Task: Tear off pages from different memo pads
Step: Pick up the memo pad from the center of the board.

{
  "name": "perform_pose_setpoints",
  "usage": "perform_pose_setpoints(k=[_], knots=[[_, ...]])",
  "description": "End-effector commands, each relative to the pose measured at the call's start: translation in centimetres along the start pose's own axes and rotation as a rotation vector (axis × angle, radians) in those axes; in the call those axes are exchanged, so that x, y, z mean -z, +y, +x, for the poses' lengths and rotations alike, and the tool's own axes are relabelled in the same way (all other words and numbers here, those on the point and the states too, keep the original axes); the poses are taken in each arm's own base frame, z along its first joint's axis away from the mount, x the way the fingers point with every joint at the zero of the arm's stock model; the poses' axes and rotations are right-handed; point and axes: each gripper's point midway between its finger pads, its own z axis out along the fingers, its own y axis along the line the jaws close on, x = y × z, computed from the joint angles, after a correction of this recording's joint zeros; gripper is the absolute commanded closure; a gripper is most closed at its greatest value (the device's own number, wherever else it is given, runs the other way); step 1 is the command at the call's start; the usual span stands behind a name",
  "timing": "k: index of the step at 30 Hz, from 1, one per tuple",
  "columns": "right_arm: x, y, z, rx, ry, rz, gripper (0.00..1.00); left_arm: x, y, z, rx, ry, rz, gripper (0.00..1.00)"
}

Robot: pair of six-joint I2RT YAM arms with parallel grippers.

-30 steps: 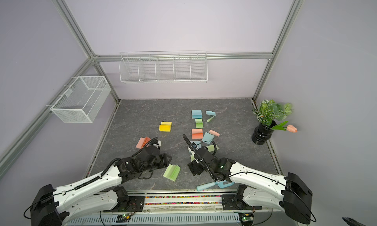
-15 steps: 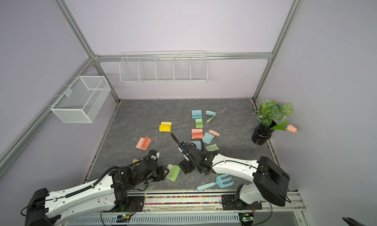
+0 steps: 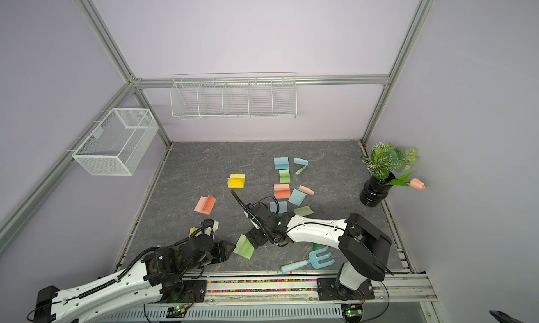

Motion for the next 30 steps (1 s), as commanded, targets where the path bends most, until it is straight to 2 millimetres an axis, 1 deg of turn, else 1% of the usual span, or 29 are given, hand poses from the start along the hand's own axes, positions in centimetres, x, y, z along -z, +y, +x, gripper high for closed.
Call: perform_pose_setpoints(k=[1, 4, 5, 7, 10, 13, 15, 17, 20, 22, 25, 28, 30], knots=[[-0.3, 0.3, 0.1, -0.011, 0.022, -0.001, 0.11, -0.9, -2.5, 0.4, -0.012, 0.031, 0.105, 0.42], [-0.3, 0.5, -0.1, -0.016, 0.019, -0.005, 0.11, -1.6, -2.9, 0.6, -0.026, 0.047, 0.105, 0.42], [-0.4, 0.5, -0.2, -0.018, 0.018, -0.004, 0.11, -2.1, -2.5, 0.8, -0.031, 0.059, 0.077, 0.42], [-0.3, 0.5, -0.2, -0.015, 0.017, -0.002, 0.11, -2.4, -1.7, 0.7, -0.029, 0.053, 0.029, 0.45], [-0.4, 0.3, -0.1, 0.004, 0.030, 0.006, 0.11, -2.5, -0.2, 0.8, -0.019, 0.041, -0.036, 0.51], [-0.6, 1.0, 0.2, 0.096, 0.049, -0.028, 0.11, -2.3, 1.4, 0.7, 0.005, 0.025, -0.097, 0.57], [-0.6, 1.4, 0.2, 0.194, 0.060, -0.044, 0.11, -1.8, 2.6, 0.4, 0.025, -0.005, -0.145, 0.60], [-0.6, 1.6, 0.2, 0.300, 0.067, -0.043, 0.11, -1.1, 3.0, 0.1, 0.043, -0.031, -0.144, 0.61], [-0.6, 2.0, -0.3, 0.448, 0.061, -0.054, 0.11, -0.4, 3.2, -0.2, 0.062, -0.062, -0.122, 0.57], [-0.8, 2.1, -0.7, 0.523, 0.057, -0.058, 0.11, 0.3, 3.7, -0.6, 0.076, -0.088, -0.129, 0.55], [-1.4, 2.8, -0.4, 0.652, 0.059, -0.101, 0.11, 1.7, 4.7, -1.2, 0.096, -0.138, -0.151, 0.54], [-2.2, 3.4, 0.1, 0.795, 0.012, -0.144, 0.07, 3.3, 5.6, -2.2, 0.116, -0.208, -0.159, 0.54], [-2.2, 4.5, 0.5, 0.906, -0.056, -0.208, 0.01, 4.1, 5.8, -2.8, 0.136, -0.255, -0.139, 0.54]])
